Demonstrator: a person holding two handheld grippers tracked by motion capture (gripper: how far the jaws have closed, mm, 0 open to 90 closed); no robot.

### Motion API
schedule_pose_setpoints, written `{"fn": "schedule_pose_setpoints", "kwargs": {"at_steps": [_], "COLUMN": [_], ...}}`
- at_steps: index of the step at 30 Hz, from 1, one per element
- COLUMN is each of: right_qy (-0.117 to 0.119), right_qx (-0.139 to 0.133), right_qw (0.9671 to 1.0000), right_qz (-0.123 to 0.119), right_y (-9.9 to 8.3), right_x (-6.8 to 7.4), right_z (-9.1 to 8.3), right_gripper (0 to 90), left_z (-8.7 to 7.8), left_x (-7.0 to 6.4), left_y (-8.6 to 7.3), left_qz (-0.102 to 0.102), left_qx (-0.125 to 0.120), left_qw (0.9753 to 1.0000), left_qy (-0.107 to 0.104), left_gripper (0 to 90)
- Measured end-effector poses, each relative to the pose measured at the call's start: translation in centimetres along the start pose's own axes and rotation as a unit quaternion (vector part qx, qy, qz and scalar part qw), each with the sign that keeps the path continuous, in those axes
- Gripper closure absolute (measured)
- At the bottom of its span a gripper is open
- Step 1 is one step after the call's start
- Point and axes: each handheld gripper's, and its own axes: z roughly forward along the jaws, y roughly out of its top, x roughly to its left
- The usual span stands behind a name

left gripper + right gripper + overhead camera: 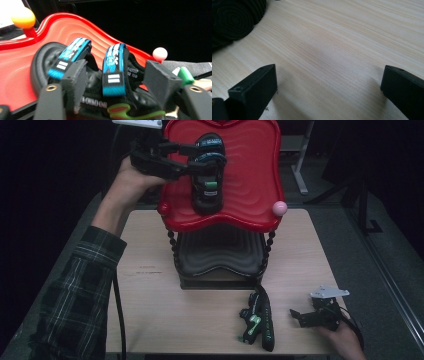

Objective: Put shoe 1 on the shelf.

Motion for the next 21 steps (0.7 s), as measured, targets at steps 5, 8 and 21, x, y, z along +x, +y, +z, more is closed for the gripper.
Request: {"fn": "schedule_pose_setpoints", "kwargs": {"at_steps": [5,8,21], "right_qy": [0.000,0.000,-0.001], "right_qx": [0.000,0.000,0.000], "right_qw": [1.0000,1.0000,1.0000], "right_qz": [0.001,0.000,0.000], "right_y": [0.0,0.0,0.0], "right_x": [0.0,0.0,0.0], "right_z": [0.0,0.0,0.0], "right_gripper": [0.1,0.1,0.0], "left_z": [-2.0,-3.5,-7.7], "left_x": [-0.7,-1.4,-4.8], "left_y": [-0.7,-1.5,-5.6], "left_qz": [-0.011,-0.015,-0.031], "left_qx": [0.003,0.006,0.034], "left_qw": [0.9998,0.9996,0.9982], "left_qy": [0.018,0.023,0.039], "left_gripper": [19.0,17.1,0.0]}}
